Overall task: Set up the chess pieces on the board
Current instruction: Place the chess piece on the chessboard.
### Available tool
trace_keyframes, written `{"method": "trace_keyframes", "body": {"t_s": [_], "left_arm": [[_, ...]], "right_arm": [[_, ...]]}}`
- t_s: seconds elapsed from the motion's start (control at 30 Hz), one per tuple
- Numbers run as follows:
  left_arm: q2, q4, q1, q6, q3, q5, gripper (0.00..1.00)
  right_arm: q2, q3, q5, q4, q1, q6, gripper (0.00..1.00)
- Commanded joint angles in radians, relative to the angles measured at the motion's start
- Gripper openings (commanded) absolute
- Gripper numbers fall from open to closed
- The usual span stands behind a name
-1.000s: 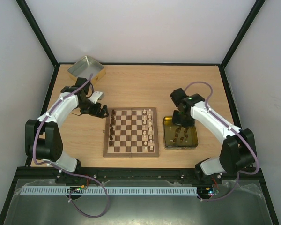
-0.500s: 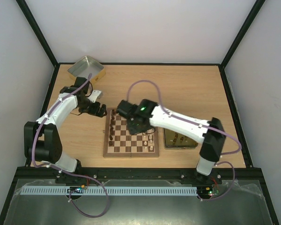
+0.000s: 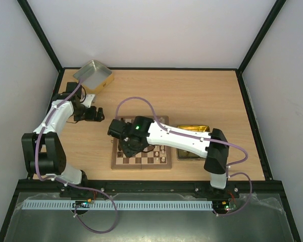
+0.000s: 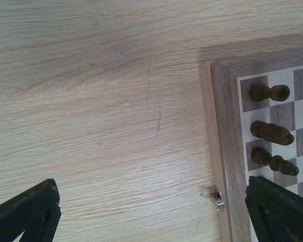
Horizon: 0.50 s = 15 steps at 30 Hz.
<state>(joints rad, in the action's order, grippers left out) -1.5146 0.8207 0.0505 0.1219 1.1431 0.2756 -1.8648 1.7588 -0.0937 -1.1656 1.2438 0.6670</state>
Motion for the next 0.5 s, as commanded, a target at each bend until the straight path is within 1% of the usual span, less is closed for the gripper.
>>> {"method": "trace_keyframes", "body": {"t_s": [0.0,0.2,0.47], "left_arm": [[-0.014,0.006,0.017,-0.022,-0.004,0.032,1.0],[-0.019,0.002,0.035,-0.025,-0.012,0.048,1.0],[-0.018,-0.005,0.037,-0.027,-0.013,0.052,1.0]], "right_arm": [[-0.059,0.043,-0.036,-0.006,0.023,-0.077,0.11],[-0.127,0.053,-0.063,0.028,0.025,-0.096,0.11],[-0.217,0.122,-0.074,0.01,0.029,-0.128,0.11]]}}
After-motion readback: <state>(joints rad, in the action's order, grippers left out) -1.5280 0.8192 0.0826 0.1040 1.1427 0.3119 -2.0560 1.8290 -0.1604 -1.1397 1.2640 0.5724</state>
